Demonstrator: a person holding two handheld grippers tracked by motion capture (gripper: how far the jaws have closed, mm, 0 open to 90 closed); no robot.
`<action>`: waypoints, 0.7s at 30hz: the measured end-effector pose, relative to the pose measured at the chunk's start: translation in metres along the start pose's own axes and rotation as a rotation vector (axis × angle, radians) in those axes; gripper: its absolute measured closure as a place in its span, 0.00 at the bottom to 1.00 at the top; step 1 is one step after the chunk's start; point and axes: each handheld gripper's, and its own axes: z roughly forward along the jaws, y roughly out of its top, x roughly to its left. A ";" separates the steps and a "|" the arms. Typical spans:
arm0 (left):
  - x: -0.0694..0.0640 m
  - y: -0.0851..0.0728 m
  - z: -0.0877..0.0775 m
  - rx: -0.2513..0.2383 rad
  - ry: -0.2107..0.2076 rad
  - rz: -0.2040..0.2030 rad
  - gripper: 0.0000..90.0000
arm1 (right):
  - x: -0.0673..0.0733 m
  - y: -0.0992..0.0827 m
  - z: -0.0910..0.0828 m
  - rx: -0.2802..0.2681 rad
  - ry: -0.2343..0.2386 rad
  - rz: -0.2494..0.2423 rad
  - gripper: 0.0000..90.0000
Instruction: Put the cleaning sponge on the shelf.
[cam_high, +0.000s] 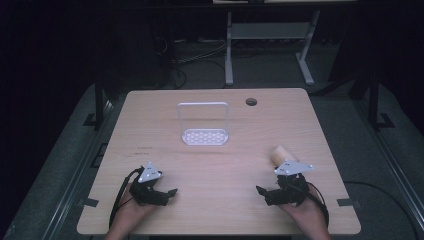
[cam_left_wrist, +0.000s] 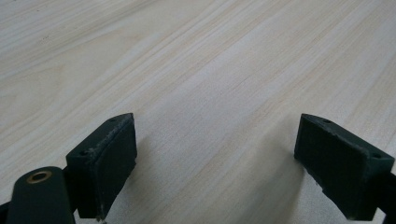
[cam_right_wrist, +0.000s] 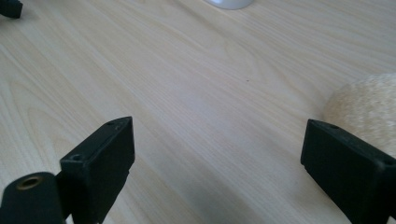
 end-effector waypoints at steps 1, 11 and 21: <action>0.000 0.000 0.000 0.000 0.000 0.000 0.14 | -0.001 0.001 -0.001 -0.002 -0.002 0.001 0.11; 0.000 0.000 0.000 0.000 0.001 0.003 0.14 | -0.006 0.005 -0.010 -0.020 -0.020 0.009 0.11; 0.000 0.000 0.000 0.000 0.001 0.003 0.14 | -0.019 0.008 -0.022 -0.038 -0.054 0.027 0.11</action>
